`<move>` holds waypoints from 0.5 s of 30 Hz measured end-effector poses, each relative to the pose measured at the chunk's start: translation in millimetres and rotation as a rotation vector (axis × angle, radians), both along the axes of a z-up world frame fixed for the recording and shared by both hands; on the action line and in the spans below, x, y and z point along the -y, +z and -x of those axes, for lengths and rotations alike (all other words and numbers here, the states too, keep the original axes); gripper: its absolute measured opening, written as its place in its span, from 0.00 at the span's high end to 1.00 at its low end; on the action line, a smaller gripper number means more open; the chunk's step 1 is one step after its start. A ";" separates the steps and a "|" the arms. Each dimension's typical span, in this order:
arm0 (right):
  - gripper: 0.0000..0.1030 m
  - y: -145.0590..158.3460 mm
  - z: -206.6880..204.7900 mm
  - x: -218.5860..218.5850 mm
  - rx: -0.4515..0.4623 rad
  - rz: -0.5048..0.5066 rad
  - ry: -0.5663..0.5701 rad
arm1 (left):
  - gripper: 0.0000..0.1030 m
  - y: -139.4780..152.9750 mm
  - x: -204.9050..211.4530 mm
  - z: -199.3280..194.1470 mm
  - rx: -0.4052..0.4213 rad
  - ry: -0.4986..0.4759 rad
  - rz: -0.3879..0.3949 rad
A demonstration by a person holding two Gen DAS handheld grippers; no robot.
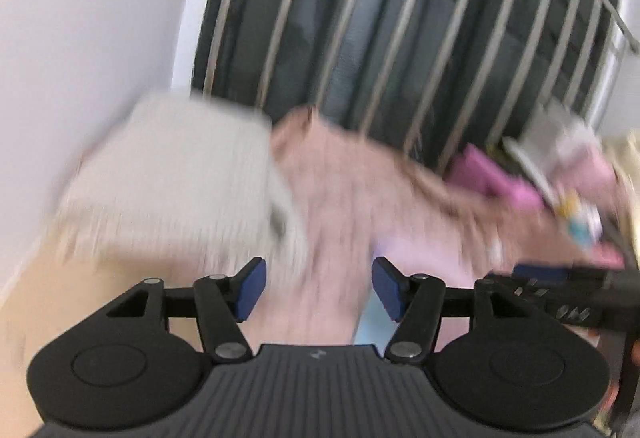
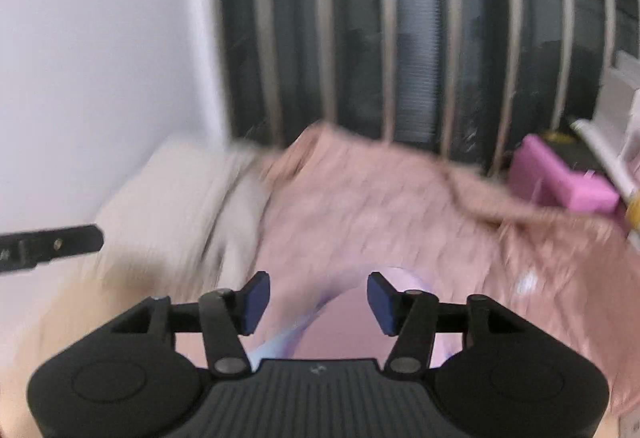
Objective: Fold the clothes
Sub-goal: 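Lift the pink-and-blue garment with both grippers and shake it open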
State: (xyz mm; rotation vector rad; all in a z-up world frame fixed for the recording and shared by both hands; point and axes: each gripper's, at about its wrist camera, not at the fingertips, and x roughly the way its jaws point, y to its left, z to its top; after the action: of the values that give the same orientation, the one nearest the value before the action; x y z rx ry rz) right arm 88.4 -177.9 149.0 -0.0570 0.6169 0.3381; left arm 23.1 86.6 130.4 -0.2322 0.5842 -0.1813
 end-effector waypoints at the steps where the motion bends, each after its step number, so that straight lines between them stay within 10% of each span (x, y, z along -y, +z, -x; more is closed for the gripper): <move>1: 0.40 -17.6 29.1 3.6 -0.012 0.009 0.047 | 0.39 -18.0 1.8 22.3 -0.021 -0.033 0.009; 10: 0.42 -119.8 183.3 21.0 -0.102 0.074 0.160 | 0.43 -98.1 64.2 100.8 -0.174 -0.280 0.113; 15: 0.71 -132.7 185.8 24.1 -0.107 0.018 0.093 | 0.93 -113.9 92.2 85.5 -0.233 -0.309 0.093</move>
State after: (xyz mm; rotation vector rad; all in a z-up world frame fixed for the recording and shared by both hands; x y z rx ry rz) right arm -97.3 -202.1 16.3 -0.0853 0.7246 0.4277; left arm -62.3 -5.7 16.6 -0.2547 0.8432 -0.4853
